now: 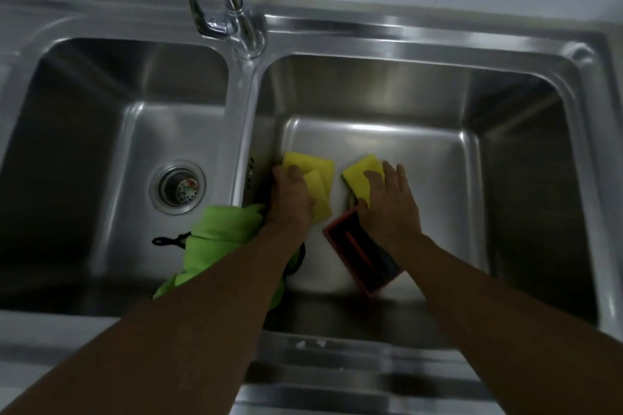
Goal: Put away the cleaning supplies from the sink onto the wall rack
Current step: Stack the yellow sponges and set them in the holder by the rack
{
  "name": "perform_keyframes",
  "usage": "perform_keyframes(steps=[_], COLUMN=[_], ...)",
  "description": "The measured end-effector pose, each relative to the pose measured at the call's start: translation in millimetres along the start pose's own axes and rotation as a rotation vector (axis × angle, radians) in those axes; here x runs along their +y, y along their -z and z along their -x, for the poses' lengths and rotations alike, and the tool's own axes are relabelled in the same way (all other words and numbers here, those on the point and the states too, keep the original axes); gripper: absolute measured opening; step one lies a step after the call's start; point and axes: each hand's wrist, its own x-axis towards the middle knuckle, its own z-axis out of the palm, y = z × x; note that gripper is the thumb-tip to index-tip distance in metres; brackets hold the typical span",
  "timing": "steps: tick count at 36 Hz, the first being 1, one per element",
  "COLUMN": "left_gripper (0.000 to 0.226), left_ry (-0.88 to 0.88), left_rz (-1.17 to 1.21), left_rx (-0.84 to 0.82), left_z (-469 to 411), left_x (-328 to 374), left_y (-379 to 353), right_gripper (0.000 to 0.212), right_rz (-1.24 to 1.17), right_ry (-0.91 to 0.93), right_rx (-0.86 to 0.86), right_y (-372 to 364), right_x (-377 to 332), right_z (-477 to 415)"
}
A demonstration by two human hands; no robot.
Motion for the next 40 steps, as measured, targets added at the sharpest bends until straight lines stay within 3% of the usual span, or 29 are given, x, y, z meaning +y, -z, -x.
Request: perform_keyframes(steps=[11,14,25,35,40], left_gripper=[0.053,0.054,0.059,0.03,0.02], left_ry=[-0.079,-0.074,0.028,0.06,0.11], left_rz=[0.152,0.187,0.736,1.172,1.287], left_rx=[0.015,0.025,0.08,-0.121,-0.178], left_z=[4,2,15,42,55], left_x=[-6,-7,0,17,27], left_y=[10,18,47,96,114], right_gripper=[0.059,0.06,0.05,0.049,0.053], right_rz=[-0.132,-0.194,-0.541,-0.672,-0.677], right_ry=[-0.069,-0.058,-0.15,0.042,0.159], right_rx=[-0.043,0.019,0.331,0.59,0.624], right_y=[-3,6,49,114,139], right_x=[-2,2,-2,-28,-55], right_z=[-34,-39,-6,35,59])
